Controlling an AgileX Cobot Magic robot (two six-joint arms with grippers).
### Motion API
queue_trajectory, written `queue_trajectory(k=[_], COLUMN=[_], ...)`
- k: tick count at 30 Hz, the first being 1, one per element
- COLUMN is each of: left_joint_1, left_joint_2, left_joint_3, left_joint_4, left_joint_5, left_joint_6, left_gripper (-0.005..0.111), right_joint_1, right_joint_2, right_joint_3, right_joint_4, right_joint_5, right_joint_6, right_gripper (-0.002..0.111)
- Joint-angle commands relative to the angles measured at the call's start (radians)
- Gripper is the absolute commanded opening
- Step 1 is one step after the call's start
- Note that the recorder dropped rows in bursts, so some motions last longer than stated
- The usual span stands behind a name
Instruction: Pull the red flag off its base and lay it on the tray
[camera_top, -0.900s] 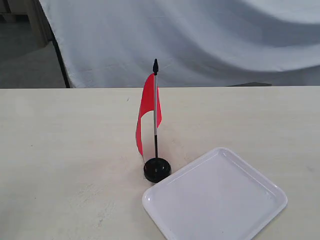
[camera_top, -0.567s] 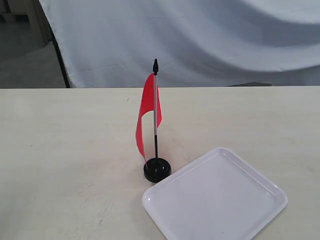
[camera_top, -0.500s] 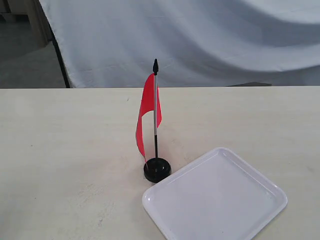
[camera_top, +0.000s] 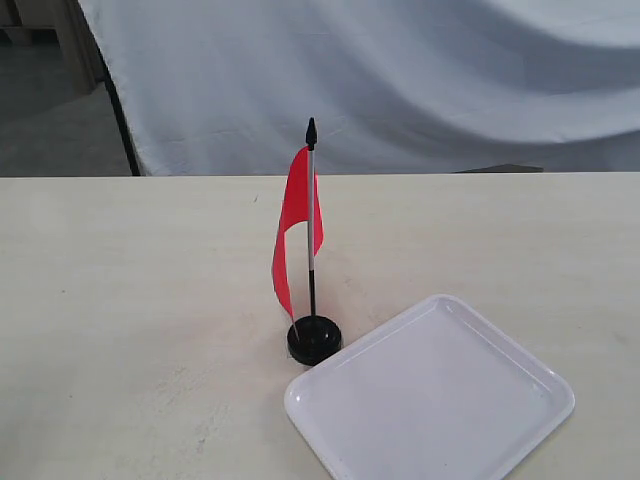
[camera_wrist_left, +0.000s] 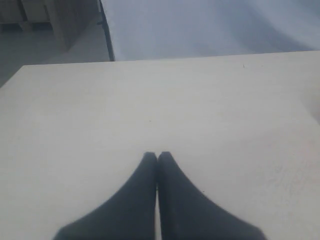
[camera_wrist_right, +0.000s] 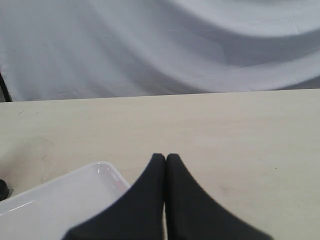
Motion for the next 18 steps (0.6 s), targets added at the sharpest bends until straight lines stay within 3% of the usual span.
queue_trajectory(k=[1,8,18], left_joint_1=[0.002,0.002,0.002], left_joint_2=[-0.003,-0.003,-0.003], left_joint_3=[0.002,0.002,0.002], left_joint_4=[0.003,0.003,0.003], left_joint_5=[-0.005,-0.005,-0.005], left_joint_6=[-0.006,-0.006,-0.006], left_gripper=[0.0,0.0,0.0], right_joint_1=[-0.004,-0.004,-0.004], right_joint_2=[-0.004,-0.004,-0.004], right_joint_3=[0.003,0.003,-0.209], right_joint_4=[-0.003,-0.003,-0.008], right_joint_5=[-0.101,-0.389,-0.226], right_joint_6=[-0.001,0.065,0.064], right_gripper=[-0.001,-0.001,-0.001])
